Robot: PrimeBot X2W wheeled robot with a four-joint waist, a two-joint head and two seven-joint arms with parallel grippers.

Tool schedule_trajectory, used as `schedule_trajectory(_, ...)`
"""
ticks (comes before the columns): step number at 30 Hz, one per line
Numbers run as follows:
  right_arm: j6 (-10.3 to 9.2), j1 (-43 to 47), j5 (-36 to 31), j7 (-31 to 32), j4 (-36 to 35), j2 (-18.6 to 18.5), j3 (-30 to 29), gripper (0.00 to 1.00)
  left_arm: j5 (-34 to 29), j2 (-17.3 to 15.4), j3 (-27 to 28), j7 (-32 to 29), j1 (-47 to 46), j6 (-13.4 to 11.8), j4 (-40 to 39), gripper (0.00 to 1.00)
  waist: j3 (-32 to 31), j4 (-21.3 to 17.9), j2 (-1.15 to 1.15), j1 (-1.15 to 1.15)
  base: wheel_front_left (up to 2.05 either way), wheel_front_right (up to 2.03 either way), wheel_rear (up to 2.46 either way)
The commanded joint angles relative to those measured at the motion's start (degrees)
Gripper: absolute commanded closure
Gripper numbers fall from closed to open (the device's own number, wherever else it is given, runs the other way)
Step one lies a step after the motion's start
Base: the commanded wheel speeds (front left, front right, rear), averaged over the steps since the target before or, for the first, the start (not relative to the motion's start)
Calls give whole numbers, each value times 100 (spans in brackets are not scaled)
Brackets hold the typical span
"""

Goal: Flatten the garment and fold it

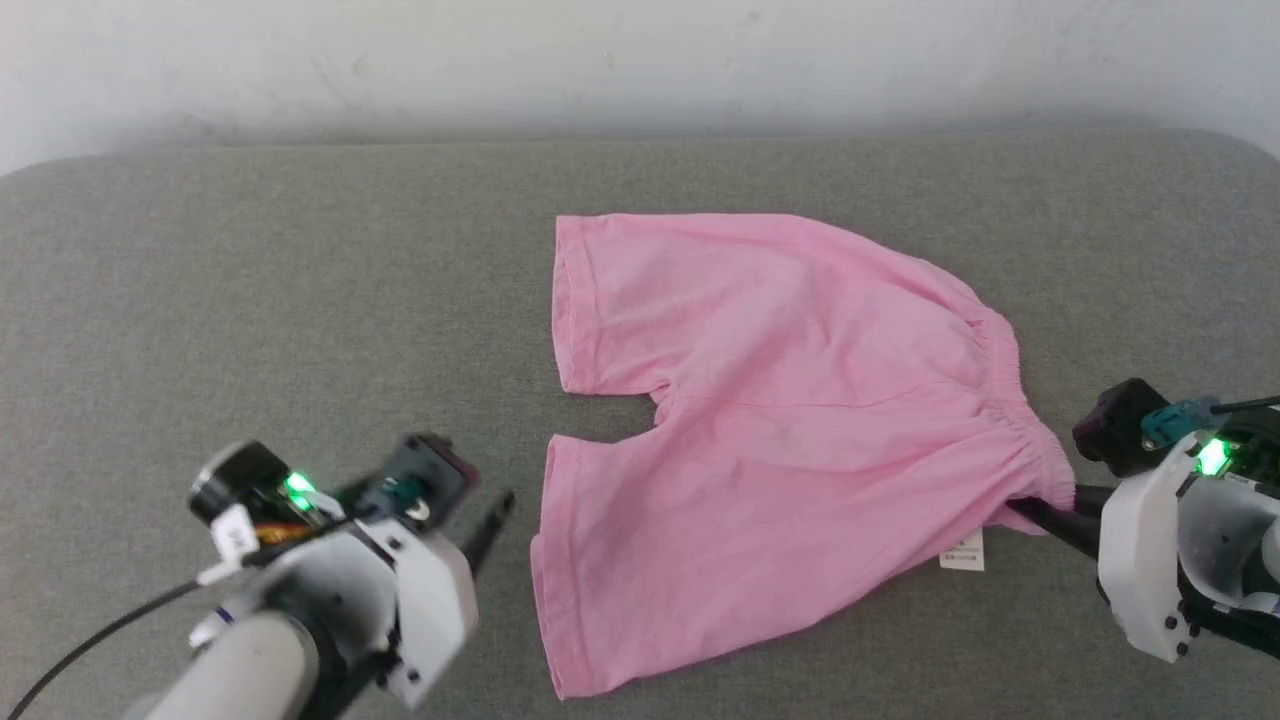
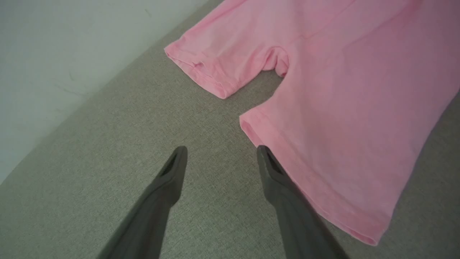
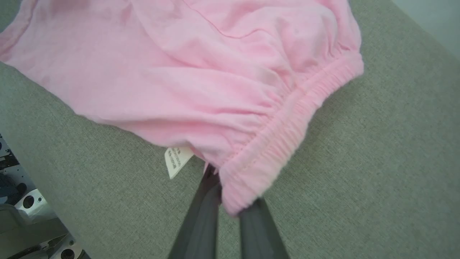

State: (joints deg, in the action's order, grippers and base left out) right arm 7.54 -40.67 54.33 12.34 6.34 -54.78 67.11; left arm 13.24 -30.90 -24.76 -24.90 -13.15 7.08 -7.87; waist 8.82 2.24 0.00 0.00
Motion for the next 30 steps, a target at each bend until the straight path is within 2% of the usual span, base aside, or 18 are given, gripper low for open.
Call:
schedule_trajectory(1, -5, 116, -57, -32, 12, 76, -72, 100, 202, -199, -260, -345, 20, 33, -202, 0, -7, -14, 0, 0, 0, 0, 0)
schedule_trajectory(7, -5, 267, -209, 4, 14, 239, -283, 100, 1006, -915, -1632, -1312, -269, 39, -874, 0, 16, -30, 0, 0, 0, 0, 0)
schedule_trajectory(12, -5, 312, -330, 34, -17, 341, -412, 100, 1299, -1207, -2498, -1520, -706, 39, -834, 0, 74, -36, 0, 0, 0, 0, 0)
schedule_trajectory(20, -5, 236, -460, 66, -77, 442, -488, 100, 1370, -1100, -3502, -1376, -1280, 40, -321, 0, 240, -123, 0, 0, 0, 0, 0)
schedule_trajectory(30, -5, 116, -517, 25, -78, 500, -481, 100, 1356, -754, -4254, -1065, -1747, 40, 599, 0, 506, -205, 0, 0, 0, 0, 0)
